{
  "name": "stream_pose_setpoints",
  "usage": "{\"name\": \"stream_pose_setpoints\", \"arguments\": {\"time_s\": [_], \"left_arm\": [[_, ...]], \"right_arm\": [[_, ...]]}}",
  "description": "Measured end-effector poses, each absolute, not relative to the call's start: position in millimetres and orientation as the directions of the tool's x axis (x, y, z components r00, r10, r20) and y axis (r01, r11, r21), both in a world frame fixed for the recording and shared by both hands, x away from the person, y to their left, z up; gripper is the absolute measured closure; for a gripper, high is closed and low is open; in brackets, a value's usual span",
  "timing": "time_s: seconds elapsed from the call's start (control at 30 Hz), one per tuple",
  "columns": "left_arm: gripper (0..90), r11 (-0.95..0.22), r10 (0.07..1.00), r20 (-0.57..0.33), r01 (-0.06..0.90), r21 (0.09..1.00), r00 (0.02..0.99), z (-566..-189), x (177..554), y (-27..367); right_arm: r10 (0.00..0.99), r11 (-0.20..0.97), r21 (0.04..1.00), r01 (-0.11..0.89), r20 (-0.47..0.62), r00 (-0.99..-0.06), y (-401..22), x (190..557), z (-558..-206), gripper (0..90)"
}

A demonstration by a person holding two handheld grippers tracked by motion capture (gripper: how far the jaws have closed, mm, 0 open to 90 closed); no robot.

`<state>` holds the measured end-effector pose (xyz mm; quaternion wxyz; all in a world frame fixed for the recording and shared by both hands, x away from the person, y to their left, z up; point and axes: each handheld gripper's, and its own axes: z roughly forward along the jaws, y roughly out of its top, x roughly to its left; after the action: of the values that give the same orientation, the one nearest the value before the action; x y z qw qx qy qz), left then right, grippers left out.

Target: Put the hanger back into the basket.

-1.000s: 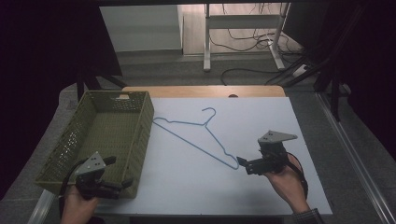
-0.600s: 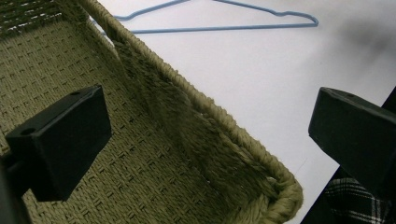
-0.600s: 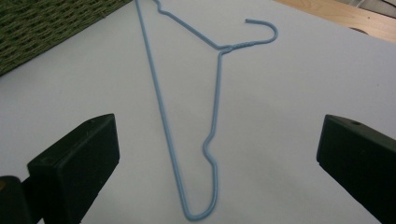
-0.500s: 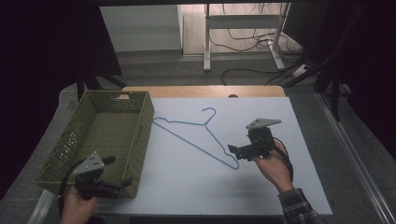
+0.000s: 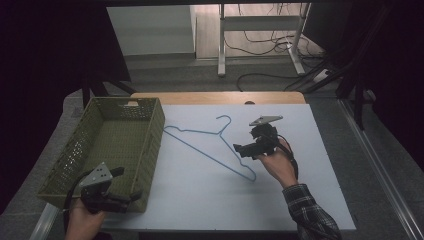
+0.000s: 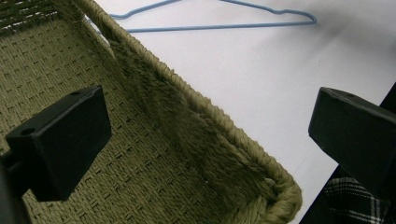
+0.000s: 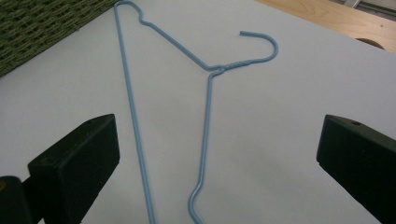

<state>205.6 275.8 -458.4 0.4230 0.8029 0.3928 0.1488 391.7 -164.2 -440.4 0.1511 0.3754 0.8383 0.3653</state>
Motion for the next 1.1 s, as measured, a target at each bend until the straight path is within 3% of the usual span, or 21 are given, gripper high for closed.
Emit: {"name": "stream_pose_setpoints", "arguments": {"time_s": [0.47,0.93,1.1], "left_arm": [[0.0,-0.337,0.755,-0.090,0.503,0.796,0.649,-459,206,275],[0.0,-0.334,0.756,-0.092,0.503,0.797,0.648,-458,206,276],[0.0,-0.345,0.755,-0.089,0.509,0.789,0.650,-456,207,272]], "right_arm": [[0.727,0.495,0.668,0.555,0.032,-0.686,-136,423,-461,0.3],[0.724,0.534,0.635,0.558,-0.002,-0.690,-112,448,-481,23.7],[0.718,0.553,0.609,0.569,-0.003,-0.696,-109,456,-493,40.5]]}}
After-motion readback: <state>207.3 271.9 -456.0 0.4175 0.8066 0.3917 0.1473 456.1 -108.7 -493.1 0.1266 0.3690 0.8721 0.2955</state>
